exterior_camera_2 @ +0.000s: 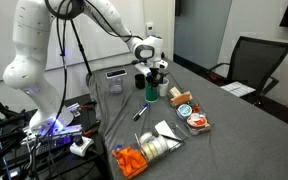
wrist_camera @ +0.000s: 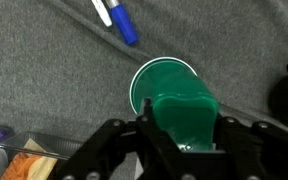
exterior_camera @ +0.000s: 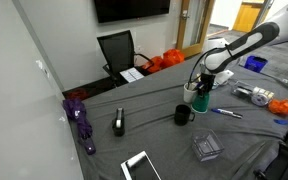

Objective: Turn the green cup over

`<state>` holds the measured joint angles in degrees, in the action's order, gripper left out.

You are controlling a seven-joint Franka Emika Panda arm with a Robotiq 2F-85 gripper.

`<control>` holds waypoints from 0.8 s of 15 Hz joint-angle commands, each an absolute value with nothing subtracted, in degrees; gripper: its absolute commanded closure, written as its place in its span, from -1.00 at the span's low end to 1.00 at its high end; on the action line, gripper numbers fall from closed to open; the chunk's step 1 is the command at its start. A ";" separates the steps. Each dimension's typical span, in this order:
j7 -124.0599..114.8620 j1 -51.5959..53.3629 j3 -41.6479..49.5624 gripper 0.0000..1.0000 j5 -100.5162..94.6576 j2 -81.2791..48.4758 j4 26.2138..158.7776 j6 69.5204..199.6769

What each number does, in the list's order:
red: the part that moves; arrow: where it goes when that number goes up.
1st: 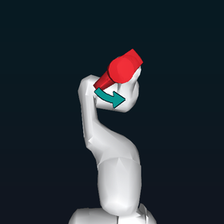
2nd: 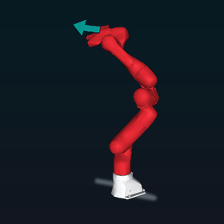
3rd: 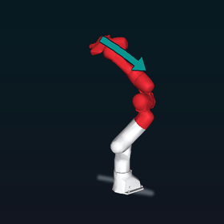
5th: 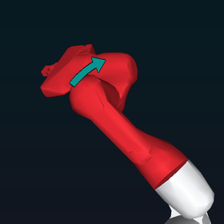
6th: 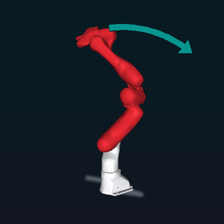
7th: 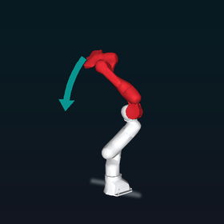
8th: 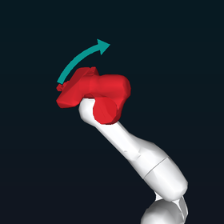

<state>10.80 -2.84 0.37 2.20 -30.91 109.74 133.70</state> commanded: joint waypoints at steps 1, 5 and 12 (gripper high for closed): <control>11.77 -3.49 0.30 0.54 0.37 -29.57 111.53 133.44; 13.32 -3.63 0.11 0.54 -1.40 -26.90 115.59 135.07; 14.83 -3.72 -1.77 0.54 1.59 -22.13 117.01 124.01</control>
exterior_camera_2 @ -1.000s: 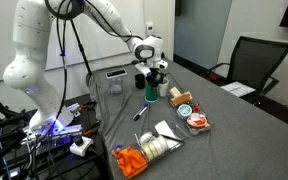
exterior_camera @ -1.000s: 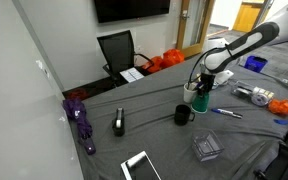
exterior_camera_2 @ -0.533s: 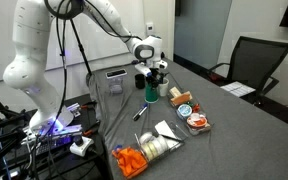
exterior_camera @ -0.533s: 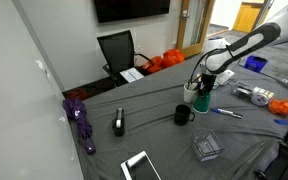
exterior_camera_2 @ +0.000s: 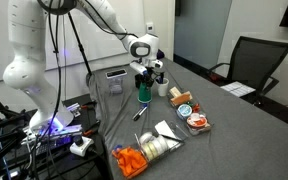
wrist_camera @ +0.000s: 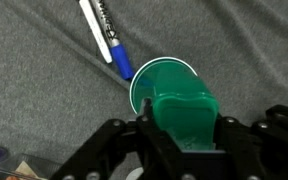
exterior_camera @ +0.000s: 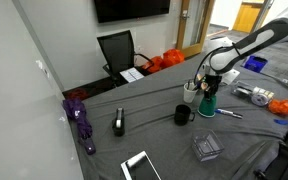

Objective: Turn the green cup over

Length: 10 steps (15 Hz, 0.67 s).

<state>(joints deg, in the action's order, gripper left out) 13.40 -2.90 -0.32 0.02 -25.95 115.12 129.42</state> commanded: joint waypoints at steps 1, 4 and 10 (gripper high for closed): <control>13.98 -3.38 -1.79 0.54 1.87 -21.81 116.24 120.65; 9.71 -1.99 -1.07 0.54 0.94 -21.86 113.77 110.59; -1.26 0.48 0.15 0.54 -3.33 -26.72 111.94 104.38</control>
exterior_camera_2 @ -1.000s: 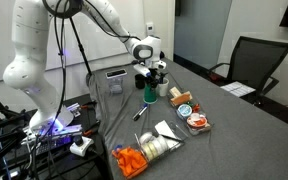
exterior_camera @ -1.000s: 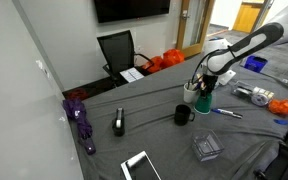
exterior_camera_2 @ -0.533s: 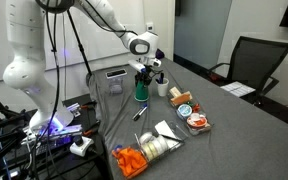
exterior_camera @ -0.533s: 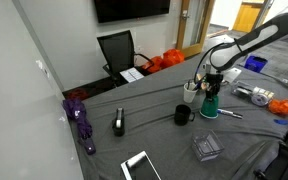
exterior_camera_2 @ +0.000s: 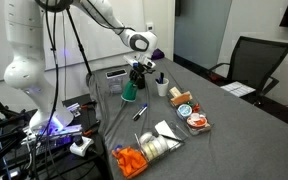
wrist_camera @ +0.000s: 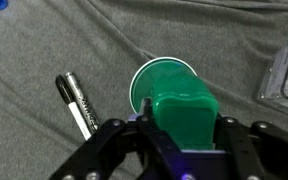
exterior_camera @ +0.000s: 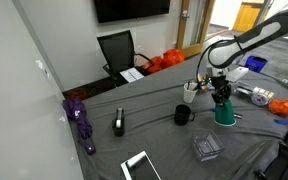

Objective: Turn the green cup over

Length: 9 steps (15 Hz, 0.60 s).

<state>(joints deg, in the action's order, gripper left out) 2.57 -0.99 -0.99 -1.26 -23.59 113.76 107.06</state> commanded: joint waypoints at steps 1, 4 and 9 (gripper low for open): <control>-2.47 0.82 0.34 0.54 -4.20 -27.76 111.34 102.76; -5.30 1.79 0.54 0.54 -5.74 -31.88 107.62 95.60; -6.35 2.41 0.62 0.54 -6.57 -36.05 102.92 88.68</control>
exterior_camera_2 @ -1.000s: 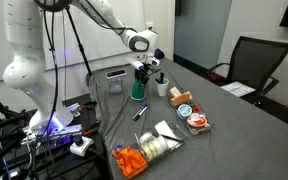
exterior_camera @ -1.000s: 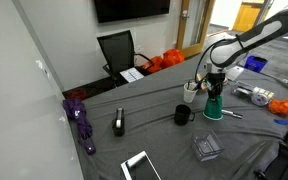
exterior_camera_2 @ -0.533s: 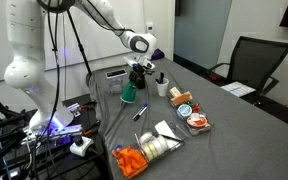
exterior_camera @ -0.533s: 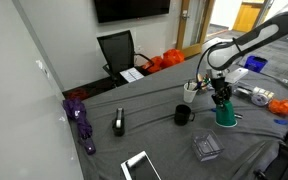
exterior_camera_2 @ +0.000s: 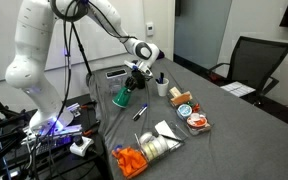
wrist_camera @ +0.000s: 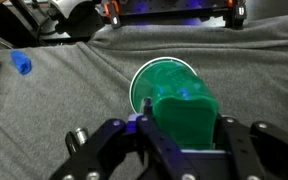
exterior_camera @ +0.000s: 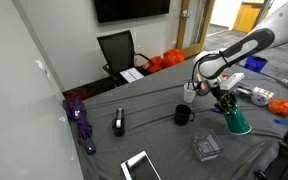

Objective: Turn the green cup over

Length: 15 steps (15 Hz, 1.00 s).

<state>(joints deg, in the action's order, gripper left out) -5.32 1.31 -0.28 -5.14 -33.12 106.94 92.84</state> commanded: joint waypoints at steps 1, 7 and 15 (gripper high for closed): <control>-6.74 2.67 0.72 0.54 -7.29 -36.63 102.53 88.61; -7.39 3.47 1.01 -0.98 -12.15 -37.48 102.31 91.76; -7.71 3.37 1.11 -1.00 -15.57 -35.84 104.89 101.25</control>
